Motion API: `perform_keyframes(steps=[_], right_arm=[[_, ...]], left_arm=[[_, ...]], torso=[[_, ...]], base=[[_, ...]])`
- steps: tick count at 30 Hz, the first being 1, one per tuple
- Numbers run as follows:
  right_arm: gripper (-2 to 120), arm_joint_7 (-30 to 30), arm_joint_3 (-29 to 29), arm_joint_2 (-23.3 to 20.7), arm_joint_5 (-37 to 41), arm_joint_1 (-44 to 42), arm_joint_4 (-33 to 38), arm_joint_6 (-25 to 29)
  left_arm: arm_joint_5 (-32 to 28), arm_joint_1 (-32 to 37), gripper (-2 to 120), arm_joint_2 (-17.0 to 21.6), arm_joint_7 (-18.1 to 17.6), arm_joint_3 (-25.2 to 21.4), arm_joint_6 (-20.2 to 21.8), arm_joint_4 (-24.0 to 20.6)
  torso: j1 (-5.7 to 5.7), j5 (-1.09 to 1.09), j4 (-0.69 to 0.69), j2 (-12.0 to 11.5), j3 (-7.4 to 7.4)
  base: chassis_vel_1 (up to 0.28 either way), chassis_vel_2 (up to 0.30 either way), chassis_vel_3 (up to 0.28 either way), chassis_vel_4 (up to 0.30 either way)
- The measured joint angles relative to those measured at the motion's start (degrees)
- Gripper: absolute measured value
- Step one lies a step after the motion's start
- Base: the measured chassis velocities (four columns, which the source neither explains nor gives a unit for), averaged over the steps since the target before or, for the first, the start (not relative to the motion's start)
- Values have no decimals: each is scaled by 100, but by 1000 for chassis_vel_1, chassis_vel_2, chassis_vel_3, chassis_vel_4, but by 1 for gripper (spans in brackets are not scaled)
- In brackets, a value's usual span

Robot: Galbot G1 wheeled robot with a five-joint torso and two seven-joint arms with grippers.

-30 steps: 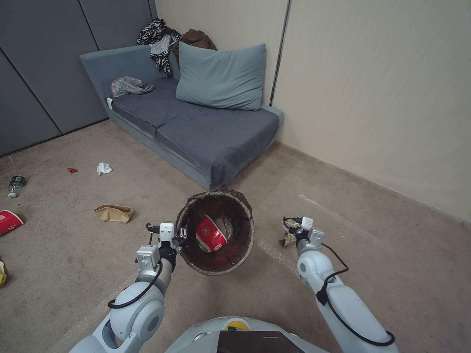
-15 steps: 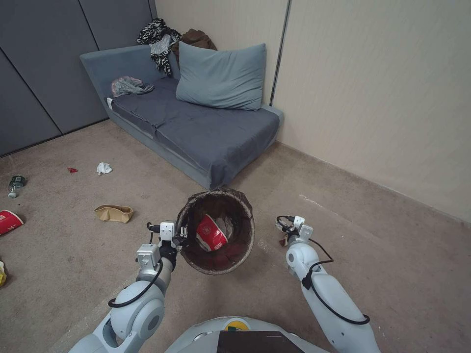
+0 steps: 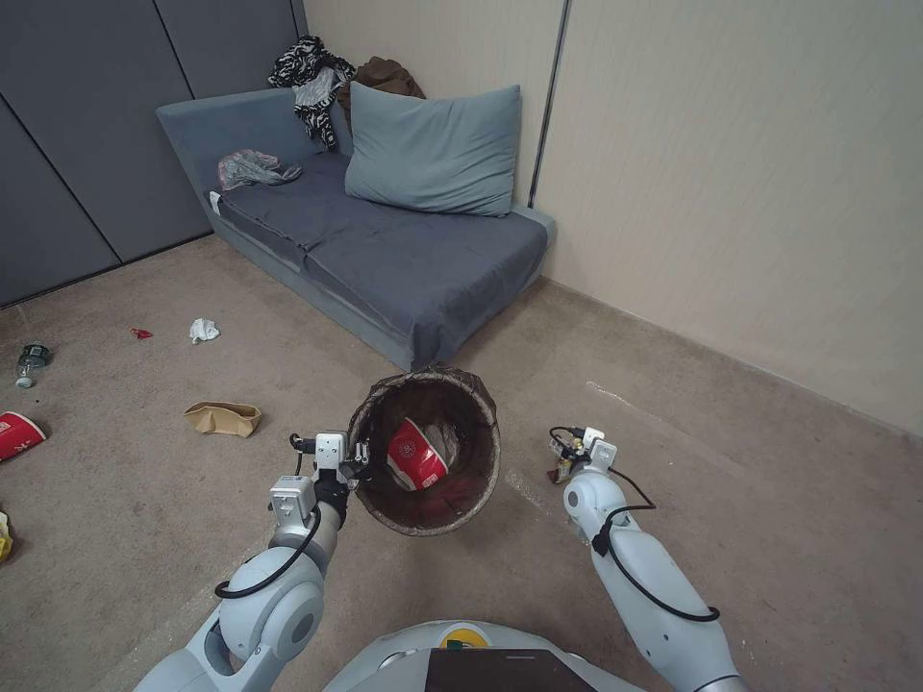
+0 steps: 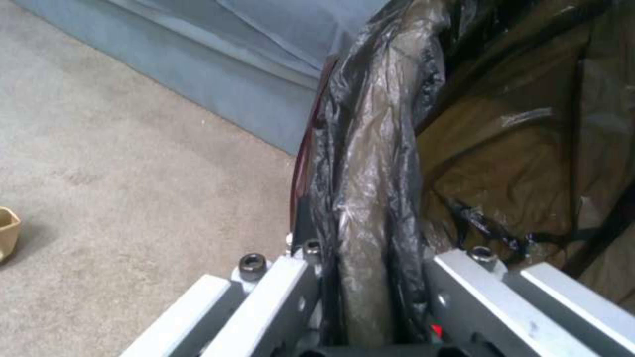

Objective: Pick up the trash bin, then pick up the garbage from the floor and place it into the trash bin.

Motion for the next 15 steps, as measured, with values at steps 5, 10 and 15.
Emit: perform_keyframes(steps=[5, 10, 15], right_arm=[[98, 5, -16, 68, 33, 90, -208, -58], [98, 5, -25, 119, 31, 152, -383, -89], [97, 5, -25, 163, 29, 249, -631, -121]], left_arm=[[-15, -1, 2, 18, 0, -16, 0, -2], [-27, -3, 2, 25, -4, -24, 0, -7], [-32, -10, 2, 21, -9, -24, 0, -10]], torso=[[0, 0, 1, 0, 0], [0, 0, 0, 0, 0], [0, 0, 0, 0, 0]], base=[[0, 0, 0, 0], [0, 0, 0, 0], [0, 0, 0, 0]])
